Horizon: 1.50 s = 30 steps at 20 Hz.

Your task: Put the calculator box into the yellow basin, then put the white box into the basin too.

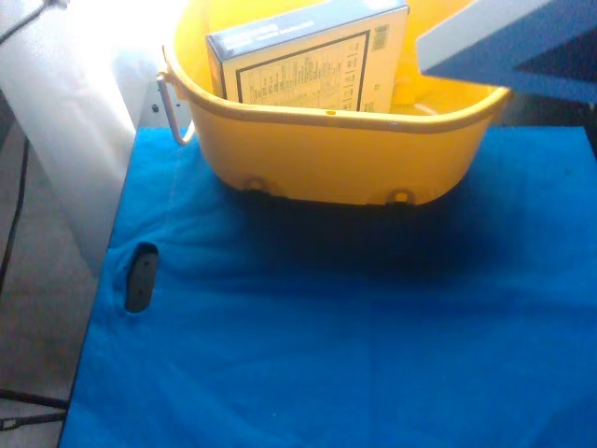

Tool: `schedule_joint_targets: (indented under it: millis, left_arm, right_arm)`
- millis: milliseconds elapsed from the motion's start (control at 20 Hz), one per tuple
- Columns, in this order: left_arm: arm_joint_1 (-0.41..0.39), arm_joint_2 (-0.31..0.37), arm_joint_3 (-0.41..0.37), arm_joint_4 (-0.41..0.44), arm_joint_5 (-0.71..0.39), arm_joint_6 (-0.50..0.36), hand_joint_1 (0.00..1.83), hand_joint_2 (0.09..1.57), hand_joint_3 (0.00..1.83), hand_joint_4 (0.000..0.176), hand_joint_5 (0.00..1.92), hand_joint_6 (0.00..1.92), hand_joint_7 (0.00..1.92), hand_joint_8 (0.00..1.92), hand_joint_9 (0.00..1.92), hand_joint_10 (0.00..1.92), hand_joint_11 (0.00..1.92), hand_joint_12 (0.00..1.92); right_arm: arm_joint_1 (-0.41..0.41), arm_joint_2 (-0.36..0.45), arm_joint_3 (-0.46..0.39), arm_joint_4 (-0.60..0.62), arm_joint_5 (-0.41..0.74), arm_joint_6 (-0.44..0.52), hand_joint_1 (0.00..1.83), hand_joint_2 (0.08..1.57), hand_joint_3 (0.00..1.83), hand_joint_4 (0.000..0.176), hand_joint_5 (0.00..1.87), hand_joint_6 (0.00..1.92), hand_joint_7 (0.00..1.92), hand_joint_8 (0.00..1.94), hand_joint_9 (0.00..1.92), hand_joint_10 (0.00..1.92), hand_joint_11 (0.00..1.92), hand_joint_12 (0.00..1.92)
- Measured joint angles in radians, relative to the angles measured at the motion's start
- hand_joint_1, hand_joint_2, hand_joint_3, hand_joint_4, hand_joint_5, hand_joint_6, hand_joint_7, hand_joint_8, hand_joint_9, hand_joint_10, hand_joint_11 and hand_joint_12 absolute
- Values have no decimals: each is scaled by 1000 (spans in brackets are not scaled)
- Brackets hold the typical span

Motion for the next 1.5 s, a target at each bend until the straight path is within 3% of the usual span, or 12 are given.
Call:
schedule_joint_targets:
  millis: [300, 500, 550, 950, 1000, 1150, 1250, 1300, 1350, 1400, 1450, 1500]
  left_arm:
    - [-39, 77, -87, 21, -156, -1, 171, 1347, 4, 0, 346, 7, 318, 8, 318, 79, 0, 1440]
    - [-37, 113, -143, 94, -251, -80, 93, 1396, 7, 0, 344, 5, 312, 5, 290, 98, 0, 1242]
    - [-37, 121, -150, 111, -285, -99, 151, 1348, 0, 0, 352, 8, 310, 4, 288, 96, 0, 1242]
    - [-62, 133, -181, 152, -361, -100, 233, 1285, 0, 0, 271, 0, 292, 1, 292, 92, 0, 1162]
    - [-63, 133, -183, 154, -364, -100, 283, 1281, 0, 0, 253, 0, 328, 16, 312, 100, 0, 1149]
    - [-63, 133, -186, 159, -366, -100, 336, 1259, 0, 0, 456, 72, 396, 22, 370, 119, 0, 1145]
    - [-69, 139, -196, 169, -372, -101, 348, 1244, 2, 0, 517, 32, 463, 15, 334, 421, 0, 1303]
    - [-76, 145, -204, 174, -374, -100, 374, 1244, 1, 0, 539, 30, 520, 38, 266, 723, 0, 1469]
    - [-86, 151, -210, 172, -381, -101, 374, 1244, 1, 0, 539, 30, 520, 38, 266, 723, 0, 1469]
    - [-98, 159, -223, 176, -413, -101, 389, 1241, 1, 0, 515, 13, 522, 43, 193, 973, 0, 1594]
    - [-100, 162, -229, 182, -434, -101, 365, 1237, 0, 0, 475, 2, 477, 25, 164, 960, 0, 1571]
    - [-99, 165, -233, 183, -439, -101, 356, 1233, 0, 0, 473, 3, 465, 19, 153, 952, 0, 1570]
  right_arm:
    - [135, -17, 53, -4, 89, 0, 1225, 1098, 1, 26, 1037, 922, 1005, 960, 1054, 764, 853, 1209]
    - [234, -71, 118, -4, 159, -3, 1233, 1090, 0, 15, 1042, 864, 1051, 949, 1051, 762, 848, 1206]
    - [254, -94, 138, -4, 184, -3, 1228, 1093, 1, 26, 1048, 876, 1019, 966, 1054, 763, 852, 1208]
    - [341, -207, 217, -4, 338, -11, 1233, 1089, 0, 14, 1047, 854, 1048, 953, 1051, 762, 848, 1206]
    - [351, -221, 230, -4, 349, -11, 1228, 1093, 1, 26, 1049, 874, 1019, 967, 1053, 763, 852, 1208]
    - [395, -256, 267, -4, 418, -18, 1228, 1093, 1, 26, 1048, 876, 1019, 966, 1054, 763, 852, 1208]
    - [401, -269, 281, -4, 440, -19, 1233, 1090, 0, 15, 1042, 864, 1051, 949, 1051, 762, 848, 1206]
    - [406, -276, 288, -4, 459, -19, 1228, 1093, 1, 26, 1048, 876, 1019, 966, 1054, 763, 852, 1208]
    - [407, -285, 294, -4, 475, -23, 1228, 1093, 1, 26, 1048, 876, 1019, 966, 1054, 763, 852, 1208]
    - [411, -298, 300, -4, 505, -32, 1233, 1089, 0, 14, 1047, 854, 1048, 953, 1051, 762, 848, 1206]
    - [411, -307, 304, -4, 524, -37, 1228, 1093, 1, 26, 1049, 874, 1019, 967, 1053, 763, 852, 1208]
    - [411, -314, 309, -4, 533, -36, 1304, 1203, 18, 0, 857, 1276, 720, 1248, 734, 1315, 634, 1249]
